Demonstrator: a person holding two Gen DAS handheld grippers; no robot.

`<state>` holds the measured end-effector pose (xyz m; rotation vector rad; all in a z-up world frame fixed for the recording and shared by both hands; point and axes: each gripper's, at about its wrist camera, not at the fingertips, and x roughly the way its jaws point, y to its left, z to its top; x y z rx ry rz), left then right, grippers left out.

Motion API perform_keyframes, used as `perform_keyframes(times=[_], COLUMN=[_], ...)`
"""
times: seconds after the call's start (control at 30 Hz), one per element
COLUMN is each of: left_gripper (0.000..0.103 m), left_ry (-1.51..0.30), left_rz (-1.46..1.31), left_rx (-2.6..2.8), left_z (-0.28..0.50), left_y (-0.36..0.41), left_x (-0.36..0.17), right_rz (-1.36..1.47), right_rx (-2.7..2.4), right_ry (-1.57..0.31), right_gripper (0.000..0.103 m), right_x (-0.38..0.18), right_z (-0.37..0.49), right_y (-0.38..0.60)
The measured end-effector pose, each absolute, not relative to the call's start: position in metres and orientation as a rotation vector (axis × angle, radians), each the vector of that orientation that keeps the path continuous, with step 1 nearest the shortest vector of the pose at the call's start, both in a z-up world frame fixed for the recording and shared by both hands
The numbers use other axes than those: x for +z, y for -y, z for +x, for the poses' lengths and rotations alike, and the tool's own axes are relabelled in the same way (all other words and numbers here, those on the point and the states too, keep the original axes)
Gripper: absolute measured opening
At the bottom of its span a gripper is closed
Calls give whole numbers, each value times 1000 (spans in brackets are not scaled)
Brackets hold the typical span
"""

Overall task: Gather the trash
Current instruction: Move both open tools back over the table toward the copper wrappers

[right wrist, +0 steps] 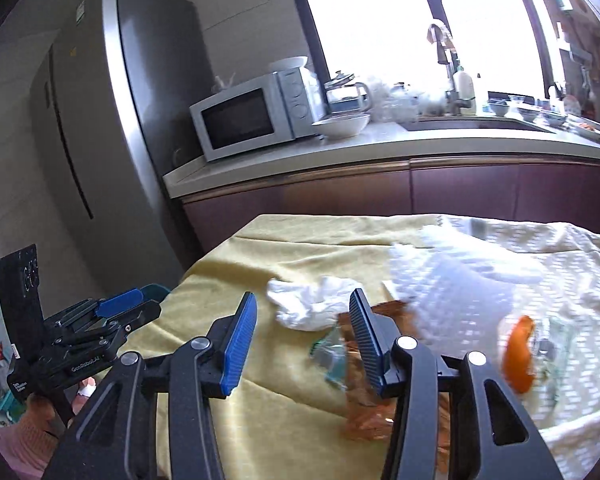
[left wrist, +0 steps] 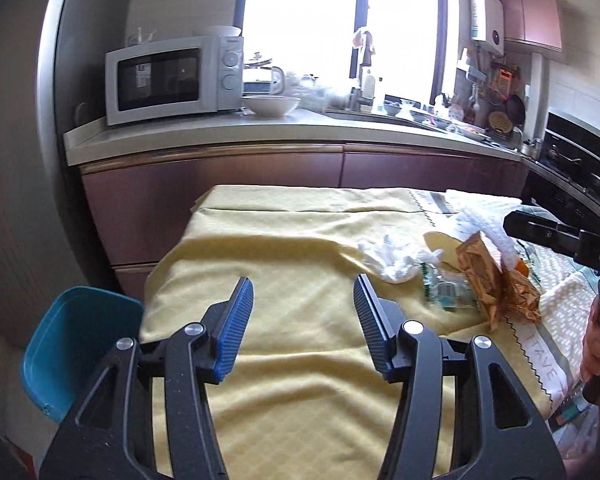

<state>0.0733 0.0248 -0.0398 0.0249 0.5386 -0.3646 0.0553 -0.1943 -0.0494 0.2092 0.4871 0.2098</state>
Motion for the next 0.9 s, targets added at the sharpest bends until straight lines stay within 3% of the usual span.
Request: perform_keyframes(times=[0.47,0.6,0.9], left_gripper=[54,54,52], left_ry=[-662,-725,-882], left_rz=[103,121,82], left_rx=[-649,-733,-806], left_z=[81,79,98], left_y=[90,118,152], left_x=[-60,-73,-100], right_rz=[282,317,460], right_rx=[42,15,78], right_ry=[-570,-595,-661], right_gripper=[48,55,57], right_x=[-96,-111,-138], right_z=[13,4,7], right_y=[279,289,305])
